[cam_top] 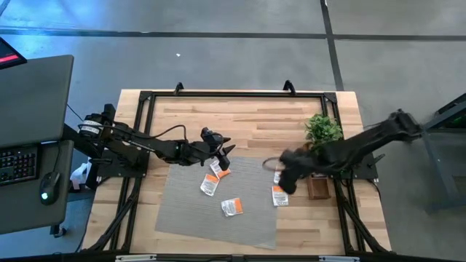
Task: Pick & Place Tea
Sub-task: Put the white tea bag into the bottom section of the wooden organizer
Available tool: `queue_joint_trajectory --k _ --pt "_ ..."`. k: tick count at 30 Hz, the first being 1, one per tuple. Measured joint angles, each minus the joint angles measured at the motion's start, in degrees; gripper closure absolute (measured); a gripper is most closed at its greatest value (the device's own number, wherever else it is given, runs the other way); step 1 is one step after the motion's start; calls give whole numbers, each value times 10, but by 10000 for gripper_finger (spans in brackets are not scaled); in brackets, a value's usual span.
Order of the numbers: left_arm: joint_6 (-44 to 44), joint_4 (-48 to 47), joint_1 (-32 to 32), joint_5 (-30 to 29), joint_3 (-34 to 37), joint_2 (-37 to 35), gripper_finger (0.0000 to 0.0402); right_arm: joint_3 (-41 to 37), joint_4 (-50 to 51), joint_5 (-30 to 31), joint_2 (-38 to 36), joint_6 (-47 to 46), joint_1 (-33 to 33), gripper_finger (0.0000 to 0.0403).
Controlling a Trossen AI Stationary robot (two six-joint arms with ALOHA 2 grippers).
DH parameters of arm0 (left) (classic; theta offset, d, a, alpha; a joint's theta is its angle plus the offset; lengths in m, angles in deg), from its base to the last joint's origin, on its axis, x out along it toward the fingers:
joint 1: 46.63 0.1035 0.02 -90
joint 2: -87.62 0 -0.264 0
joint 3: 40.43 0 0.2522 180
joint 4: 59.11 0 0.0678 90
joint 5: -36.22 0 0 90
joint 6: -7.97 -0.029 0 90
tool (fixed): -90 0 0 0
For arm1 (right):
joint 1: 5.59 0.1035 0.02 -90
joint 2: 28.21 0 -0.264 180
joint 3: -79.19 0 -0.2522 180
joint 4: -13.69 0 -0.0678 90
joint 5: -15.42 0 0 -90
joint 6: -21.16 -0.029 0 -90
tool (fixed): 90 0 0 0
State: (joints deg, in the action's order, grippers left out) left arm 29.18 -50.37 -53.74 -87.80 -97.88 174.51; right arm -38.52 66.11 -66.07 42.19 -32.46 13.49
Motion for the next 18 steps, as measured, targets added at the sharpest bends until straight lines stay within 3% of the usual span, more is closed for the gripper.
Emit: queue_joint_trajectory --k 3,7,18 --pt "0 0 0 0 0 0 239 3 -28 -40 73 83 6 319" --pt "0 0 0 0 0 0 239 24 9 -76 147 122 0 318" --pt "1 0 0 0 0 0 239 28 24 -25 243 241 -20 318"
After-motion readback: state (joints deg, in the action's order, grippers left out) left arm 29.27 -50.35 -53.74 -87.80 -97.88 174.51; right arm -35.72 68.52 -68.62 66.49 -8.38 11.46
